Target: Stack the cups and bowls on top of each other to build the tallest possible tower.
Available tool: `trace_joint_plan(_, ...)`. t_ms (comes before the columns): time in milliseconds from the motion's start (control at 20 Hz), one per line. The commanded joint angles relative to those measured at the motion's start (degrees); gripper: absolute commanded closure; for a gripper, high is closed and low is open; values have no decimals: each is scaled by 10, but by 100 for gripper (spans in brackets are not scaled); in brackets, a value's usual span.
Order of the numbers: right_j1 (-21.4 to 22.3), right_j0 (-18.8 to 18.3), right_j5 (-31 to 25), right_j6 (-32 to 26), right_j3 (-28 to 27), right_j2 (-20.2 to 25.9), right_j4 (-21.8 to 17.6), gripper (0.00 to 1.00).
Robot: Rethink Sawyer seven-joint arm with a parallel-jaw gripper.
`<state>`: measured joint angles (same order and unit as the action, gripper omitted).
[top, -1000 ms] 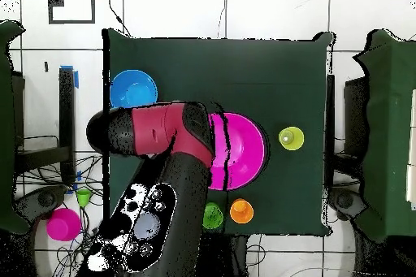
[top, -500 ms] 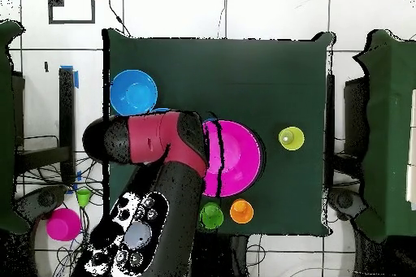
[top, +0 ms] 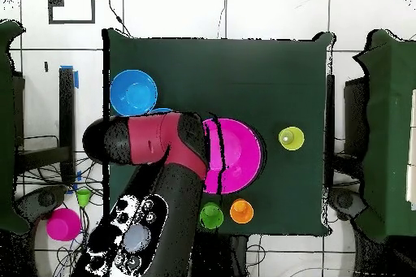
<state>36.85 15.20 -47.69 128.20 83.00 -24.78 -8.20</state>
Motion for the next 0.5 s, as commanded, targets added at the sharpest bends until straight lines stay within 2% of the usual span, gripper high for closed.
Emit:
trace_joint_plan(50,-23,5,41,120,10,19,12,100)
trace_joint_plan(500,-33,12,55,128,6,11,19,100)
